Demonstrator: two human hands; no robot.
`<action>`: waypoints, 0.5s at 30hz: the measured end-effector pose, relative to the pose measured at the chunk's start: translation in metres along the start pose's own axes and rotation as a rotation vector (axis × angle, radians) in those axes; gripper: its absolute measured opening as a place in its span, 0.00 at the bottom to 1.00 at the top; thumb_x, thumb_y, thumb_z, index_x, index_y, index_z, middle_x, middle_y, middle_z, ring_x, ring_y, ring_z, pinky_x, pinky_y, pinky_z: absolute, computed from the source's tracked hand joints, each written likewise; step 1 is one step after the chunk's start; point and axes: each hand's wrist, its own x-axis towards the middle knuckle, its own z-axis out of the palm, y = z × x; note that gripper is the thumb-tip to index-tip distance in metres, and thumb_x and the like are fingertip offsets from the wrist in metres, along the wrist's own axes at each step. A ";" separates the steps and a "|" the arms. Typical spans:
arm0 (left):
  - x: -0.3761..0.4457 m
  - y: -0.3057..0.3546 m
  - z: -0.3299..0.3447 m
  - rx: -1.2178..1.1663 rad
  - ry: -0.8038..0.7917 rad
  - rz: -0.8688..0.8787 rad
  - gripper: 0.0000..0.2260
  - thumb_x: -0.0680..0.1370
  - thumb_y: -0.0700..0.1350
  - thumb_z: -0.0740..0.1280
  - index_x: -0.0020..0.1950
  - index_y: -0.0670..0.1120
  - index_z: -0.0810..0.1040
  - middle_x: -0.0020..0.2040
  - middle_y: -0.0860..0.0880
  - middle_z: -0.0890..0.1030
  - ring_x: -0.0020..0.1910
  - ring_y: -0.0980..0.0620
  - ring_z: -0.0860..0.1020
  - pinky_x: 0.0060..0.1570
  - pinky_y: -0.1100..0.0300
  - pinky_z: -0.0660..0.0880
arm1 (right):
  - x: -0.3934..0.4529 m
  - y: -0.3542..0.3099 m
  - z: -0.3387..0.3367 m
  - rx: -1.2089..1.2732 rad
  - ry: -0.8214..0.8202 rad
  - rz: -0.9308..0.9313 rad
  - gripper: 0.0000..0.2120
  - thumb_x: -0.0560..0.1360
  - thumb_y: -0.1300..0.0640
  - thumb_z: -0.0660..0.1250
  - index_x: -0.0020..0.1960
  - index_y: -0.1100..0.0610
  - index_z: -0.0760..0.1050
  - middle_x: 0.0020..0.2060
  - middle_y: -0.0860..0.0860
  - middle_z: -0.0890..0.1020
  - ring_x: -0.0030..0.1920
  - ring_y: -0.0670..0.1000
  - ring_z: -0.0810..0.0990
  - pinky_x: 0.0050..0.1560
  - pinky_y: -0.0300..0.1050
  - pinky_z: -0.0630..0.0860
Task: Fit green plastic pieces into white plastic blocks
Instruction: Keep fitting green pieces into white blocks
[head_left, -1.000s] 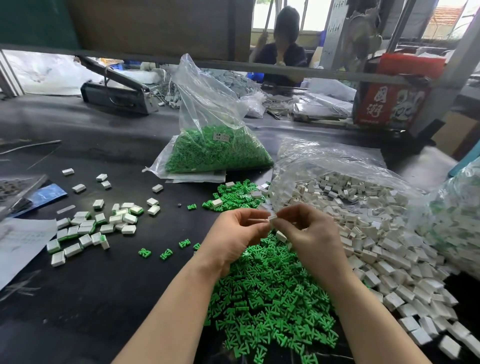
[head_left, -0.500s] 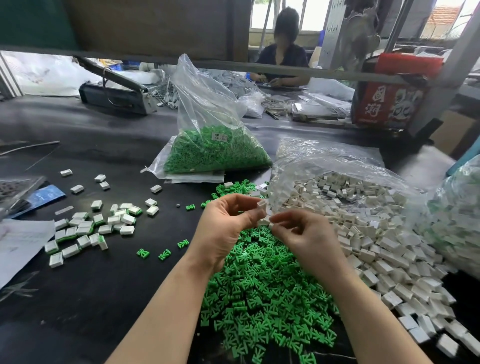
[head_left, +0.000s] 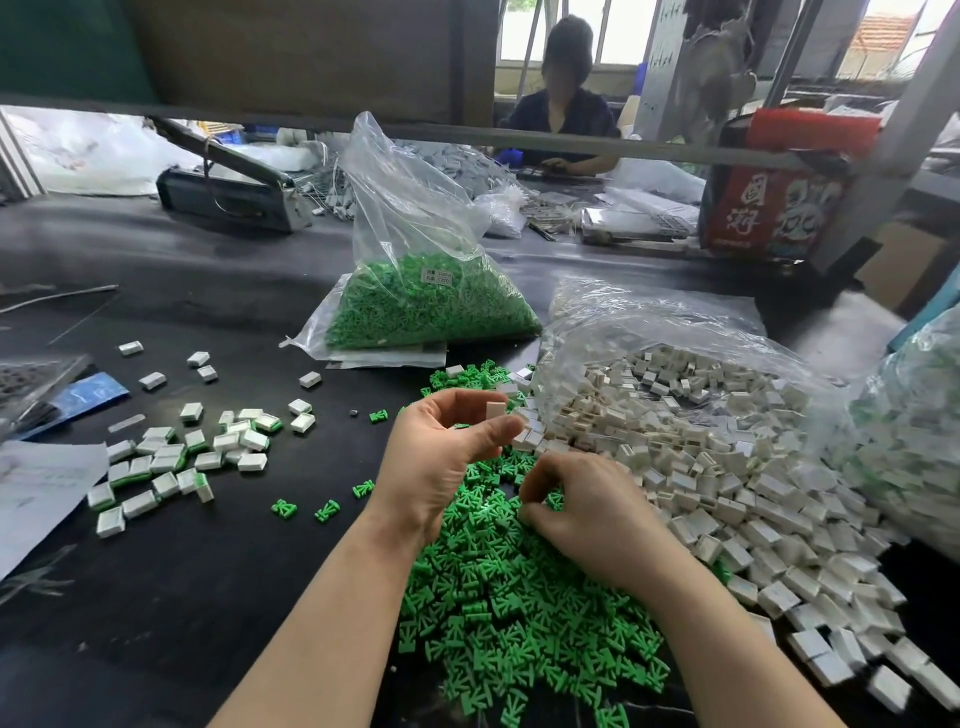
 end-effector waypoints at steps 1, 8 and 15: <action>0.000 0.000 -0.001 -0.014 0.006 0.001 0.14 0.60 0.45 0.78 0.44 0.46 0.85 0.39 0.51 0.85 0.38 0.55 0.82 0.38 0.64 0.79 | 0.000 0.000 -0.001 0.102 0.034 0.020 0.03 0.75 0.53 0.71 0.45 0.46 0.78 0.42 0.42 0.81 0.45 0.41 0.78 0.49 0.39 0.75; 0.002 0.001 -0.001 -0.085 -0.009 -0.044 0.11 0.62 0.45 0.77 0.44 0.51 0.88 0.41 0.49 0.86 0.39 0.56 0.82 0.40 0.65 0.79 | -0.002 0.001 -0.012 0.606 0.188 0.141 0.04 0.74 0.60 0.73 0.45 0.53 0.79 0.38 0.53 0.84 0.41 0.54 0.83 0.46 0.52 0.81; 0.001 0.001 -0.003 -0.034 -0.026 -0.036 0.12 0.60 0.46 0.78 0.42 0.52 0.88 0.42 0.50 0.86 0.41 0.56 0.83 0.40 0.65 0.79 | -0.003 -0.003 -0.010 0.691 0.129 0.143 0.07 0.73 0.62 0.73 0.50 0.53 0.81 0.41 0.49 0.87 0.44 0.48 0.85 0.49 0.43 0.82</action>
